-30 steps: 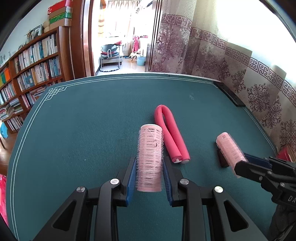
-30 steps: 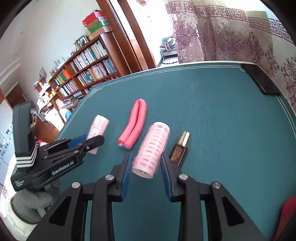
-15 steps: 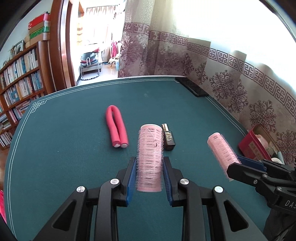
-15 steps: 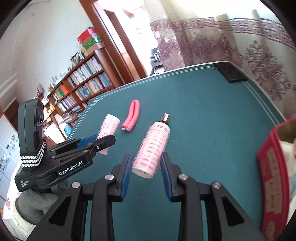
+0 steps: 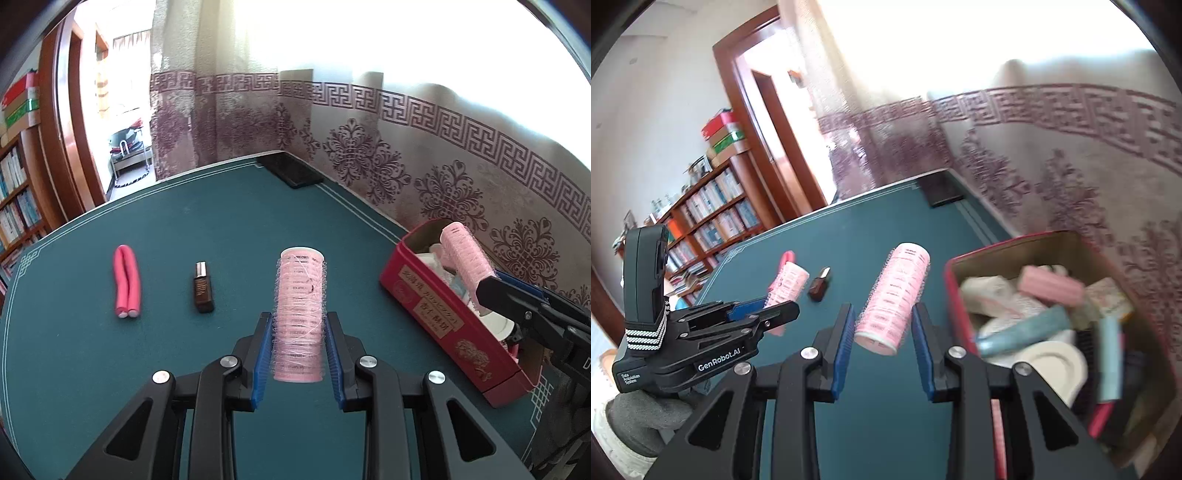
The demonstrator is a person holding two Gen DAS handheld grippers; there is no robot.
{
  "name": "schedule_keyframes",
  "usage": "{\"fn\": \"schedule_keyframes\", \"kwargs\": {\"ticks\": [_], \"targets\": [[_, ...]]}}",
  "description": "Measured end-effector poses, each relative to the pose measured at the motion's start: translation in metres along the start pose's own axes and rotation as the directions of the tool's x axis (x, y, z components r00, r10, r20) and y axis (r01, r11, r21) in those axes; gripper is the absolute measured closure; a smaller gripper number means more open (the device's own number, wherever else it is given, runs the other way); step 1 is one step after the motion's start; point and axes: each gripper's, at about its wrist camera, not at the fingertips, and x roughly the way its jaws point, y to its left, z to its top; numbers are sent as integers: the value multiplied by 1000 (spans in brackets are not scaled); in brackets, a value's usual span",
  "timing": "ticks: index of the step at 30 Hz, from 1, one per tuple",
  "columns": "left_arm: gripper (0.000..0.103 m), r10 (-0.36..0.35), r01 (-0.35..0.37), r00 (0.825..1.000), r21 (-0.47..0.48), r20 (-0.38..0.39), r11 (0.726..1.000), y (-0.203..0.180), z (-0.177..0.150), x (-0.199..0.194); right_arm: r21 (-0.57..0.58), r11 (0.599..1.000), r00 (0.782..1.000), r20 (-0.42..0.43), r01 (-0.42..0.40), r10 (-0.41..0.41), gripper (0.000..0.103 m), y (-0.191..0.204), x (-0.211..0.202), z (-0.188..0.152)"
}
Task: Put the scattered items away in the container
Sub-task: 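Carry both pink curlers into the tin and open both grippers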
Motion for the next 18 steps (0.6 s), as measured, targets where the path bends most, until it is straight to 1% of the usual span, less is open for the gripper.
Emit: {"fn": "schedule_keyframes", "kwargs": {"ticks": [4, 8, 14, 18], "targets": [[74, -48, 48, 999, 47, 5, 998, -34, 13, 4, 35, 997, 997, 43, 65, -67, 69, -28, -21, 2], [74, -87, 86, 996, 93, 8, 992, -66, 25, 8, 60, 989, 989, 58, 132, -135, 69, -51, -33, 1], [74, -154, 152, 988, 141, -2, 978, -103, 39, 14, 55, 975, 973, 73, 217, -221, 69, -71, -50, -9], [74, -190, 190, 982, 177, -12, 966, -127, 44, 21, 66, 968, 967, 72, 241, -246, 69, -82, -60, -13]]}}
